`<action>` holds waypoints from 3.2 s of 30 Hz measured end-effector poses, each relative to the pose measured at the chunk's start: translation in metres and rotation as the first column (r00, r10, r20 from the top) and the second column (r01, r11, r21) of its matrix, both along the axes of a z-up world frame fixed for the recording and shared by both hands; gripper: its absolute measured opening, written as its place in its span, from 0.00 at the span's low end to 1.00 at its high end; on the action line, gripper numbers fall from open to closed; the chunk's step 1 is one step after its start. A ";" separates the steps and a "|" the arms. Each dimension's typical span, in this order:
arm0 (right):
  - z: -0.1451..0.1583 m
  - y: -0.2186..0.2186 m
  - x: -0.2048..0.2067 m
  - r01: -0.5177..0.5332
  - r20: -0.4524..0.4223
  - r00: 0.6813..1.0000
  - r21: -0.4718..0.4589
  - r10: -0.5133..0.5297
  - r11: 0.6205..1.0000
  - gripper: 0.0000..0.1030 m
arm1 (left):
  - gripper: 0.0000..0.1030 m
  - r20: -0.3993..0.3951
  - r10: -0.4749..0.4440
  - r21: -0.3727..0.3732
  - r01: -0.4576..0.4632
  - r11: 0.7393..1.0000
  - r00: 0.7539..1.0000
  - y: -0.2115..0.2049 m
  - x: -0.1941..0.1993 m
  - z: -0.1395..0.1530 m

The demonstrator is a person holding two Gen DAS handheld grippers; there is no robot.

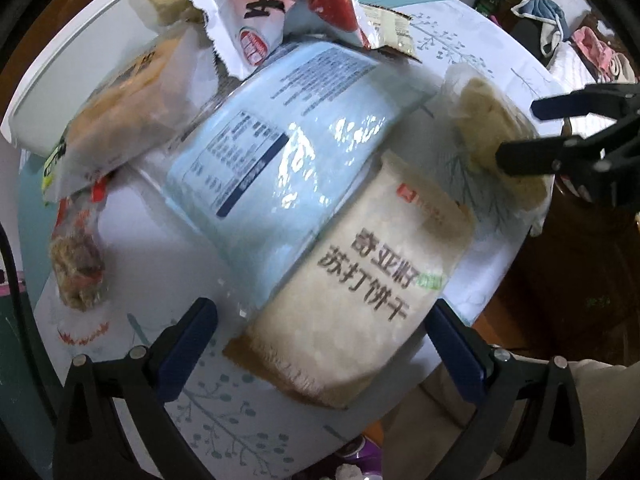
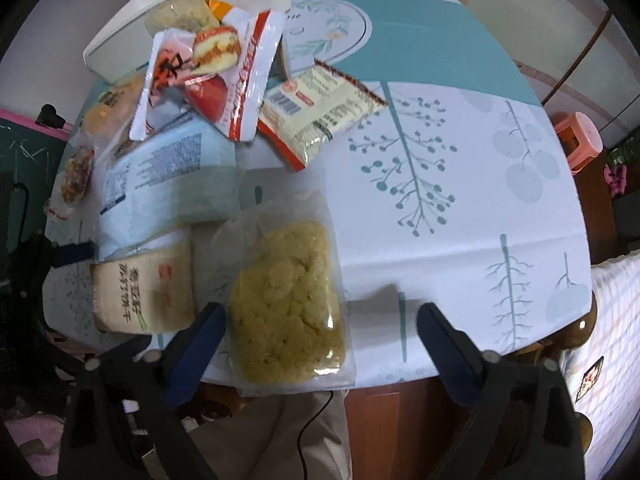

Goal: Organize snacks
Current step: 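Grasp the beige cracker pack with left tool while right tool grasps yellow puff bag, then lift the cracker pack with left tool while right tool lifts the puff bag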

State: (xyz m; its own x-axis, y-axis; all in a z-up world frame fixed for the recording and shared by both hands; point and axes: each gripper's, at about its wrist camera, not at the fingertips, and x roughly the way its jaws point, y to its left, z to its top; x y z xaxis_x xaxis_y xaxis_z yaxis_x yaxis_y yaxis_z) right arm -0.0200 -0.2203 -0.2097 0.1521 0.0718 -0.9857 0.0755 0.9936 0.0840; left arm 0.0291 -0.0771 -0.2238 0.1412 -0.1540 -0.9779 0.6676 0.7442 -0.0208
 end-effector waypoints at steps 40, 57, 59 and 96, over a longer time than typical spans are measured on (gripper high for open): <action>0.098 0.037 0.062 -0.219 0.198 0.957 0.020 0.211 0.976 0.55 | 0.00 0.041 0.394 -0.307 -0.364 0.879 0.918 0.066 0.037 0.144; 0.058 0.030 0.046 -0.216 0.097 0.973 0.065 0.210 0.974 0.55 | 0.76 0.027 -0.114 0.013 0.114 0.993 0.993 0.023 -0.010 0.023; 0.054 0.027 0.042 -0.209 0.088 0.975 0.067 0.203 0.976 0.55 | 0.80 0.021 -0.161 0.028 0.160 0.987 0.987 0.020 -0.014 0.015; 0.052 0.041 0.041 -0.240 0.097 0.968 0.087 0.231 0.967 0.55 | 0.12 -0.219 0.146 -0.230 -0.196 0.953 0.965 0.043 -0.005 0.036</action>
